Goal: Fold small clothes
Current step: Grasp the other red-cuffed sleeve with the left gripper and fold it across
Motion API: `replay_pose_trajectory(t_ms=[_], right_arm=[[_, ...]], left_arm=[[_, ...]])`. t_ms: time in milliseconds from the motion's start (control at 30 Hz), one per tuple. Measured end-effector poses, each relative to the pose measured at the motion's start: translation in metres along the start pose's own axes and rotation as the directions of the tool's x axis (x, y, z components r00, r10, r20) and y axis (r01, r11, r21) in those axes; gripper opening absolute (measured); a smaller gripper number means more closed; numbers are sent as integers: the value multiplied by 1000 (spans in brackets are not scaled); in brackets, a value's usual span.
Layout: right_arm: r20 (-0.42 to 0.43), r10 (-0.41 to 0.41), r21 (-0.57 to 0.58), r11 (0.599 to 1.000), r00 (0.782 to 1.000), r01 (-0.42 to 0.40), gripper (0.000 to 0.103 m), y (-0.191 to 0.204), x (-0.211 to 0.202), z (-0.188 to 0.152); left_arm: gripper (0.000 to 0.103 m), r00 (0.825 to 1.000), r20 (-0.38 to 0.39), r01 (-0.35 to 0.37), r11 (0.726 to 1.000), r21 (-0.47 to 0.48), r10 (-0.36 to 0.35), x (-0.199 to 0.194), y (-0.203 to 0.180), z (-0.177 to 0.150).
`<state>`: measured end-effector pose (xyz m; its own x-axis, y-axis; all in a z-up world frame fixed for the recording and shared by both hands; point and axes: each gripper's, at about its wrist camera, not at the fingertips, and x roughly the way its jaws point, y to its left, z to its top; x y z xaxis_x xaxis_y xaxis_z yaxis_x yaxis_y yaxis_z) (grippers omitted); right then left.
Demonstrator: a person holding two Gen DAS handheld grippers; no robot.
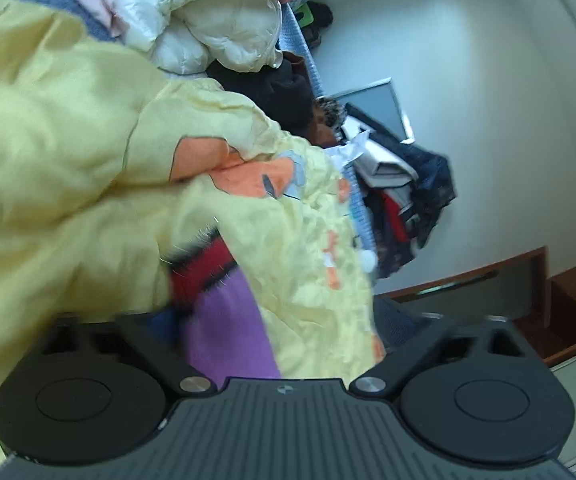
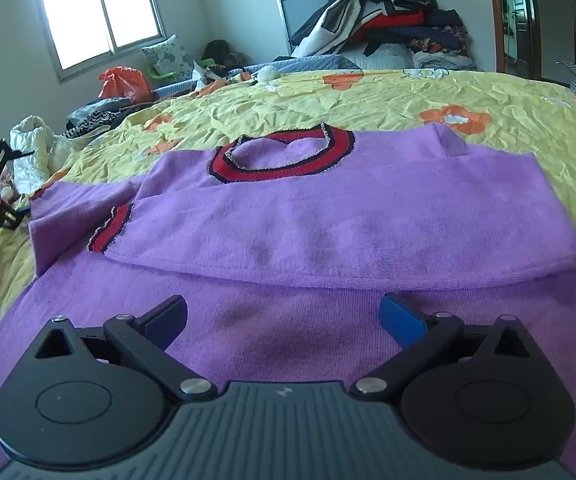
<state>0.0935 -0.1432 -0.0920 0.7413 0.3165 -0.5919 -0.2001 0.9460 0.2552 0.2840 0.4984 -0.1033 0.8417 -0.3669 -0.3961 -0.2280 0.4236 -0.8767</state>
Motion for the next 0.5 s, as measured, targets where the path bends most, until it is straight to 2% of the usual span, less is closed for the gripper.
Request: replay_pose_trajectory(t_ms=[33, 67, 133, 200, 300, 400, 500], right_arm=[[-3, -5, -6, 1000, 1000, 5, 103, 1, 1, 0], [-6, -12, -15, 1000, 1000, 12, 103, 3, 2, 0], [-9, -22, -25, 999, 1000, 22, 103, 5, 2, 0], [-10, -23, -27, 999, 1000, 23, 103, 5, 3, 0], [-9, -22, -25, 999, 1000, 22, 103, 5, 2, 0], [-7, -15, -17, 1000, 1000, 15, 103, 4, 2, 0], [-8, -13, -14, 1000, 1000, 13, 103, 3, 2, -1]], left_arm=[[22, 1000, -24, -13, 1000, -10, 13, 5, 2, 1], [5, 999, -49, -25, 999, -28, 24, 9, 5, 0], [3, 997, -58, -48, 999, 1, 48, 11, 5, -5], [3, 997, -31, -71, 997, 26, 72, 6, 4, -10], [2, 995, 89, -53, 999, 12, 51, -28, 7, -12], [2, 979, 203, -20, 999, 42, 11, -80, 4, -8], [2, 955, 291, -75, 995, 63, 54, -129, 1, 2]])
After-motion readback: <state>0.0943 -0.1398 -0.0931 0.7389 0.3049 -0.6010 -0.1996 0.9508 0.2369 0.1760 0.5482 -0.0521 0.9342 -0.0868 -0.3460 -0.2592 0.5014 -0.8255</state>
